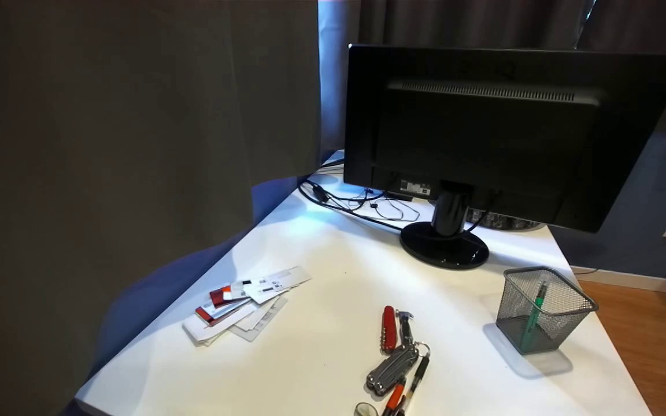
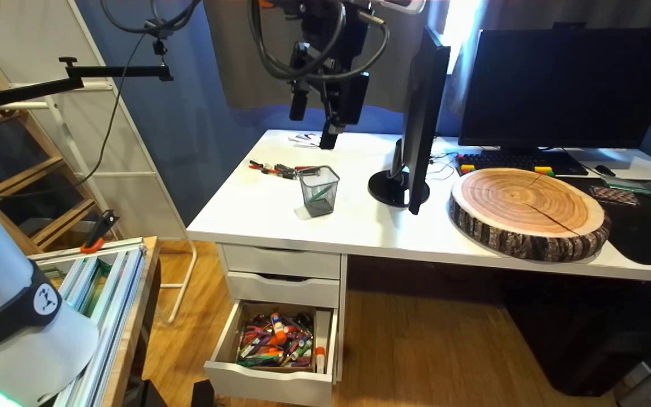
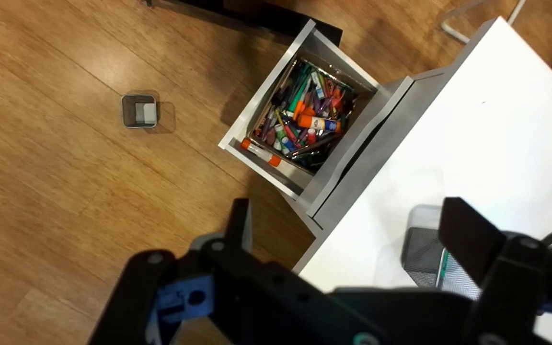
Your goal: Open the second white drawer from the top
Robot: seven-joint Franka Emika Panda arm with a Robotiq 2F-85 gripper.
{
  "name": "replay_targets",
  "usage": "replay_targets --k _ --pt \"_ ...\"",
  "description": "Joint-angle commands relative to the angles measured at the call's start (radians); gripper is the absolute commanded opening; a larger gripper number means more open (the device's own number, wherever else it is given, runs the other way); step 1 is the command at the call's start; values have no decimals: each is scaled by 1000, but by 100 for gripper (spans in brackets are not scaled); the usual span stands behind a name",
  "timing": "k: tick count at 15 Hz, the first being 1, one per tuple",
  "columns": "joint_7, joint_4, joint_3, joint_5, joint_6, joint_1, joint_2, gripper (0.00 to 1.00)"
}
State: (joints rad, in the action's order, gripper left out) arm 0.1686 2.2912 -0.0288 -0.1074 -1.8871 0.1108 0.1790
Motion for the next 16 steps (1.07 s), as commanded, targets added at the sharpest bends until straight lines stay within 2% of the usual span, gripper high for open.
replay_targets --k 1,5,12,14,16 --pt "101 45 -19 -112 -110 20 -87 100" --pt "266 118 -54 -312 -268 39 -211 100" --pt "689 225 -137 -716 -455 -16 -430 100" --pt "746 216 -146 -769 -477 -28 -505 100" --pt "753 200 -147 -769 -488 -34 -569 100"
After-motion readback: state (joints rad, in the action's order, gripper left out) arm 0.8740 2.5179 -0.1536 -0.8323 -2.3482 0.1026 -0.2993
